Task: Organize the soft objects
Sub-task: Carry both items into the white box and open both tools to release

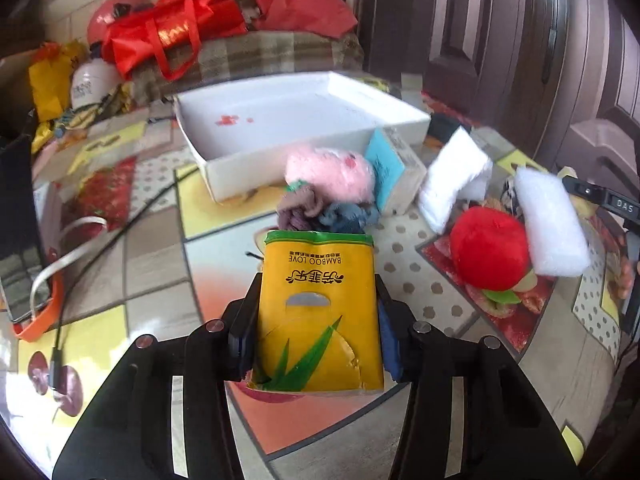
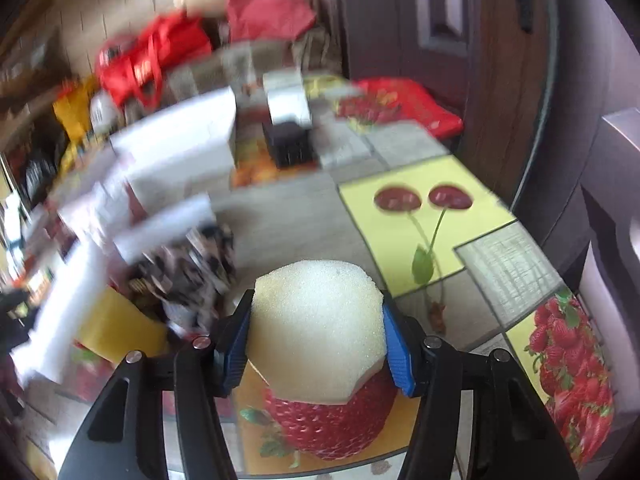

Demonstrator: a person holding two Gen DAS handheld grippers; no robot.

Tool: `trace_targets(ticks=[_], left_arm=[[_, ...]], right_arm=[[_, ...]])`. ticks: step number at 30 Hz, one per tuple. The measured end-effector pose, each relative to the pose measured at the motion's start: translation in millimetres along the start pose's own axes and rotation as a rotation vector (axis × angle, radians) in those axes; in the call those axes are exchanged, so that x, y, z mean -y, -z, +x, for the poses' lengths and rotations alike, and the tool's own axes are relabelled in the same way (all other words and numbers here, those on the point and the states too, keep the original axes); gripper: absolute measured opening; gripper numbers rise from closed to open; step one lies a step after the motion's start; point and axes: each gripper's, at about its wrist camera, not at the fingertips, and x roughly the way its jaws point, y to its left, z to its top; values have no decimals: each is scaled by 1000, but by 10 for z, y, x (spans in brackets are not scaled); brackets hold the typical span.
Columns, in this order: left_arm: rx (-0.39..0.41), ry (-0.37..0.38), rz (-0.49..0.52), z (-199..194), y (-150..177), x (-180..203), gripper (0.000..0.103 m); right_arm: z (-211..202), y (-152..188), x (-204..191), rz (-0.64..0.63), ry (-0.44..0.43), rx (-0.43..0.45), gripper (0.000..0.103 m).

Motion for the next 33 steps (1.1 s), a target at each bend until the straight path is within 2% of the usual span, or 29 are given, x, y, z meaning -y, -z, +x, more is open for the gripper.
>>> trace_targets(ticks=[2, 4, 6, 7, 10, 13, 15, 19, 21, 24, 30, 33], left_arm=[[115, -58, 1, -191, 1, -3, 48], [234, -124, -8, -359, 7, -29, 48], [318, -184, -30, -467, 19, -100, 48], [347, -212, -52, -507, 27, -164, 48], [385, -260, -140, -562, 42, -402, 49], [391, -274, -220, -590, 69, -591, 49], [389, -279, -251, -584, 75, -671, 49], [383, -283, -259, -544, 68, -687, 49], [385, -282, -234, -527, 42, -645, 49], [398, -279, -187, -454, -27, -532, 49], [433, -289, -142, -211, -252, -354, 49], [445, -296, -143, -74, -376, -312, 49]], right_arm=[[-280, -20, -114, 33, -76, 126, 58], [-442, -42, -325, 46, -188, 199, 59], [-491, -69, -584, 41, -282, 232, 59], [-482, -82, -796, 19, -341, 238, 59], [-299, -99, -1375, -63, -434, 229, 59], [101, -128, -1913, -86, -515, 160, 59], [379, -129, -2209, -91, -534, 120, 59], [832, -63, -2539, -129, -504, 61, 59], [952, -116, -2404, -88, -505, 19, 58], [892, -267, -1988, -35, -456, 68, 59], [626, -447, -1341, -86, -215, 260, 59], [566, -415, -1143, -35, -203, 265, 59]])
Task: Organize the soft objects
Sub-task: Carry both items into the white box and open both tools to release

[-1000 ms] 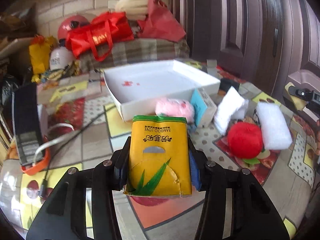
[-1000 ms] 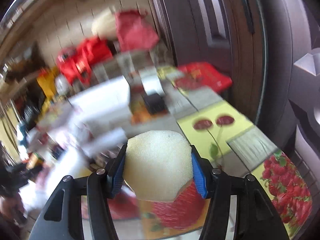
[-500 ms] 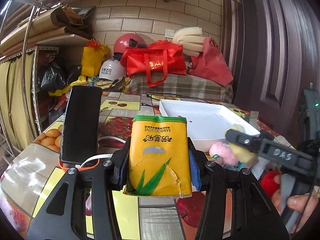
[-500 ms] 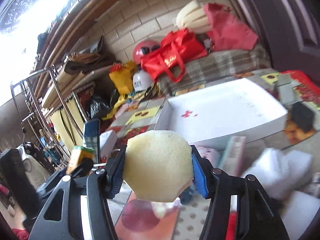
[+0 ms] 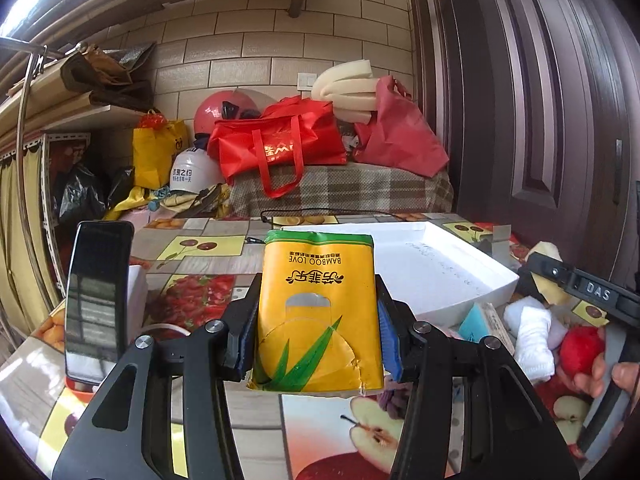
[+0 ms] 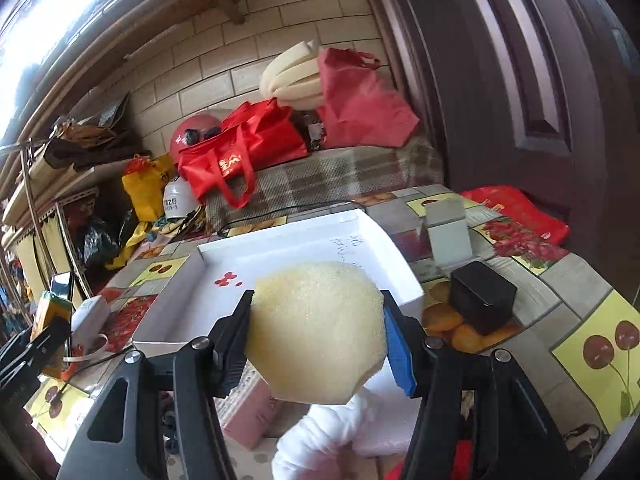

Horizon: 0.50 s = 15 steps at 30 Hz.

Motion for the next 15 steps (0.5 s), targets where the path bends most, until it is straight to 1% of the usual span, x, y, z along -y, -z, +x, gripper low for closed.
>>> trace_targets(ticks=[2, 4, 6, 8, 10, 15], left_arm=[[-7, -10, -2, 118, -33, 48, 49], [-10, -18, -4, 222, -71, 71, 49], [-10, -25, -9, 306, -97, 77, 49], [-13, -25, -12, 391, -116, 91, 49], [-18, -23, -9, 509, -150, 98, 49], [-36, -51, 16, 803, -218, 154, 49]], right_arm=[[-23, 38, -104, -29, -5, 2, 59], [-37, 79, -337, -104, 1, 16, 59], [52, 98, -594, -167, 10, 30, 59], [143, 82, -757, -199, 17, 45, 59], [255, 54, -824, -197, 28, 49, 59], [589, -28, -784, -186, 81, 44, 59]])
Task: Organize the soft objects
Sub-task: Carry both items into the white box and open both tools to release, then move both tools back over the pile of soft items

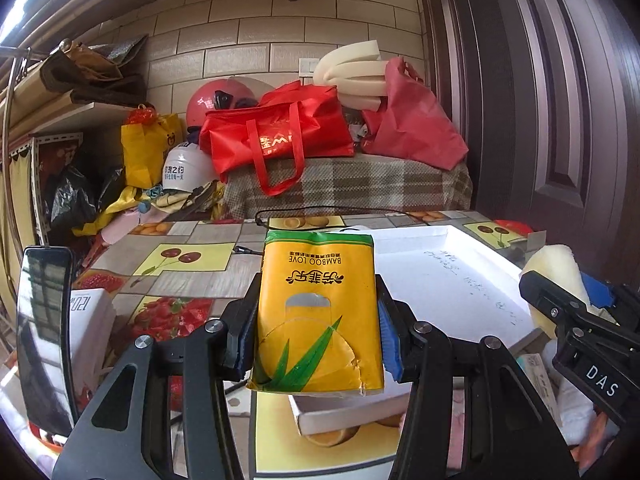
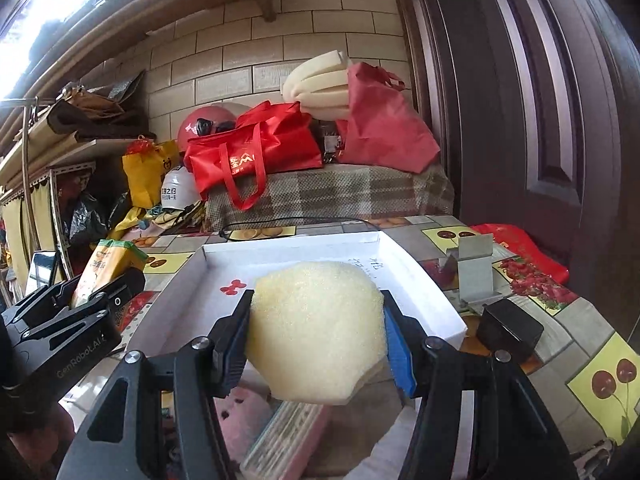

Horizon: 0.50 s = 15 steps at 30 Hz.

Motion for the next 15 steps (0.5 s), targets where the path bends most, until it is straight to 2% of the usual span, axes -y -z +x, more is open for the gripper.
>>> trace_targets(ticks=[4, 7, 8, 9, 10, 11, 12, 14, 15], left_arm=[[-31, -11, -10, 203, -45, 8, 49], [-74, 14, -5, 345, -73, 17, 51], [-97, 24, 0, 386, -73, 26, 56], [-112, 22, 2, 412, -74, 33, 69], [-117, 4, -1, 421, -77, 33, 75], [-122, -7, -14, 442, -78, 30, 85], [-128, -7, -31, 452, -77, -2, 93], [-137, -15, -55, 475, -69, -40, 103], [-136, -16, -55, 468, -67, -36, 103]], right_arm=[[240, -42, 24, -17, 13, -18, 60], [470, -80, 45, -6, -16, -73, 62], [534, -79, 46, -4, -26, -99, 63], [600, -82, 49, 0, -24, -125, 71], [672, -81, 55, 5, -20, -159, 81], [699, -62, 49, 9, -12, -178, 96], [698, -53, 76, 23, 3, -182, 99], [646, -42, 134, 53, 11, -167, 102], [611, -40, 158, 65, 17, -155, 103]])
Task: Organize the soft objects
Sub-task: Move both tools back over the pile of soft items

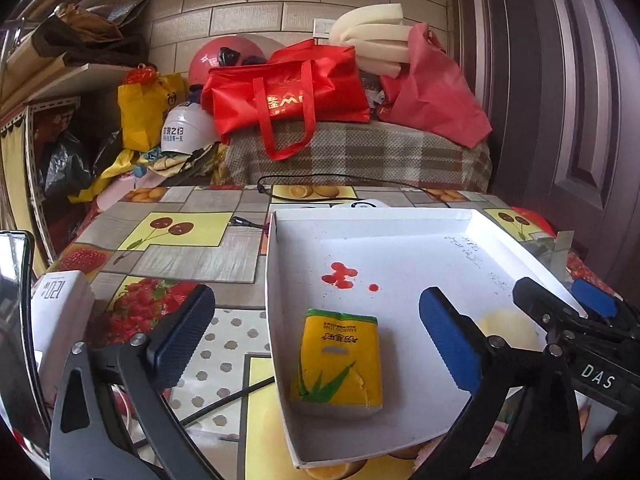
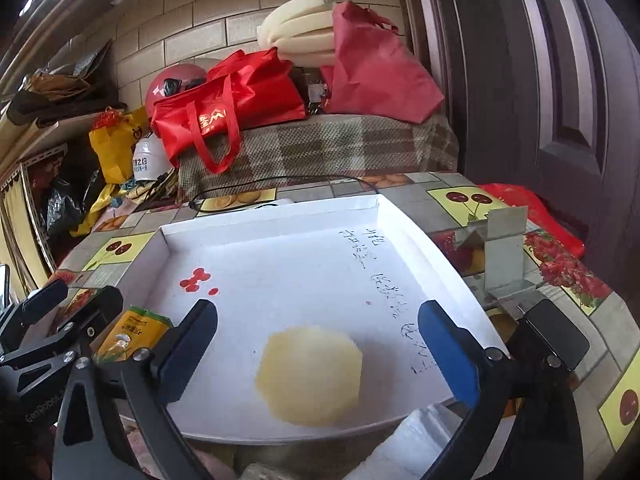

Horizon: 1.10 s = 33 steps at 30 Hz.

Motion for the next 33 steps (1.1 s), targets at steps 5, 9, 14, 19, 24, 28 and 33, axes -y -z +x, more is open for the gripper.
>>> trace_targets(ticks=[5, 9, 14, 19, 24, 28, 33], left_arm=[[43, -34, 13, -71, 13, 42, 103], [75, -55, 16, -129, 11, 43, 103], [89, -61, 19, -212, 39, 29, 103], [97, -74, 18, -333, 89, 2, 103], [91, -71, 17, -433, 135, -34, 103], [67, -51, 23, -505, 177, -44, 103], [48, 5, 40, -681, 284, -67, 103]], right_arm=[[-128, -17, -52, -21, 37, 59, 103], [-247, -9, -109, -46, 62, 122, 103], [-369, 31, -165, -65, 90, 135, 103], [-513, 102, -105, -29, 100, 128, 103], [-701, 200, -133, -31, 102, 131, 103], [-856, 282, -153, -37, 99, 121, 103], [-1090, 405, -205, -74, 86, 122, 103]])
